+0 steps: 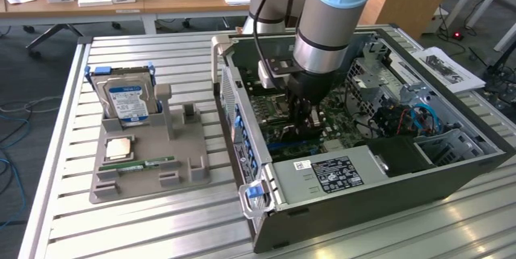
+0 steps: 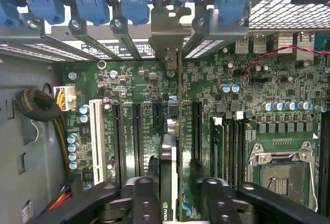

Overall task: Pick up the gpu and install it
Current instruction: 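Insert the gpu into the slot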

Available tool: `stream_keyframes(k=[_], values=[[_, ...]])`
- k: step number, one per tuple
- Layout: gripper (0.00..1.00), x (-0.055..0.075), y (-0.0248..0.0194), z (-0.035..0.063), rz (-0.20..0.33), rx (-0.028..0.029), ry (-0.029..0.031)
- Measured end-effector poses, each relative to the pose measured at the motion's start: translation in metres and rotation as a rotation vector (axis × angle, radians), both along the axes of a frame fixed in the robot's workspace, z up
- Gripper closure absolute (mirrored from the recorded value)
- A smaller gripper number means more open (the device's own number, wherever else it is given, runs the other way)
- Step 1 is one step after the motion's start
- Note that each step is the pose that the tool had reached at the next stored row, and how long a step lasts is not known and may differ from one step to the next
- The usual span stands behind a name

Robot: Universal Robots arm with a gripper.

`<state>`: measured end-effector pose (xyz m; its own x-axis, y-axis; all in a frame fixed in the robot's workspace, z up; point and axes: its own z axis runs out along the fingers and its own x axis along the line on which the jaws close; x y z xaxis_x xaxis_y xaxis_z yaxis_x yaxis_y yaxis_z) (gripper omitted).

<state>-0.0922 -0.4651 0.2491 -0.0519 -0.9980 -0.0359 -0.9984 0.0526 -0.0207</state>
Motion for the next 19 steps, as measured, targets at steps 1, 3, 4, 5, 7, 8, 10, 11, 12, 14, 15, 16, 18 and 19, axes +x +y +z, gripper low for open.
stream_keyframes(k=[1, 3, 4, 5, 7, 8, 10, 11, 12, 14, 15, 16, 18, 19], values=[[0.60, 0.0000, 0.0000, 0.0001, 0.000, -0.0002, 0.0001], [0.60, 0.0000, 0.0000, 0.0001, 0.000, -0.0002, 0.0001], [0.60, 0.0000, 0.0000, 0.0001, 0.000, -0.0003, 0.0001], [0.60, 0.0000, 0.0000, 0.0001, 0.000, -0.0002, 0.0001], [0.60, 0.0000, 0.0000, 0.0001, 0.000, -0.0002, 0.0002], [0.60, 0.0000, 0.0000, 0.0001, 0.000, -0.0002, 0.0001], [0.60, 0.0000, 0.0000, 0.0001, 0.000, -0.0003, 0.0001], [0.60, 0.0000, 0.0000, 0.0001, 0.000, -0.0002, 0.0001], [0.60, 0.0000, 0.0000, 0.0001, 0.000, -0.0003, 0.0002], [0.60, 0.0000, -0.0001, 0.0017, 0.000, -0.0006, 0.0003], [0.60, 0.0000, 0.0000, 0.0028, 0.000, -0.0004, 0.0002], [0.60, 0.0000, 0.0000, 0.0037, 0.000, -0.0002, 0.0001], [0.60, 0.0000, 0.0000, 0.0049, 0.000, -0.0002, 0.0001], [0.60, 0.0000, 0.0000, 0.0048, 0.000, 0.0000, 0.0000]])
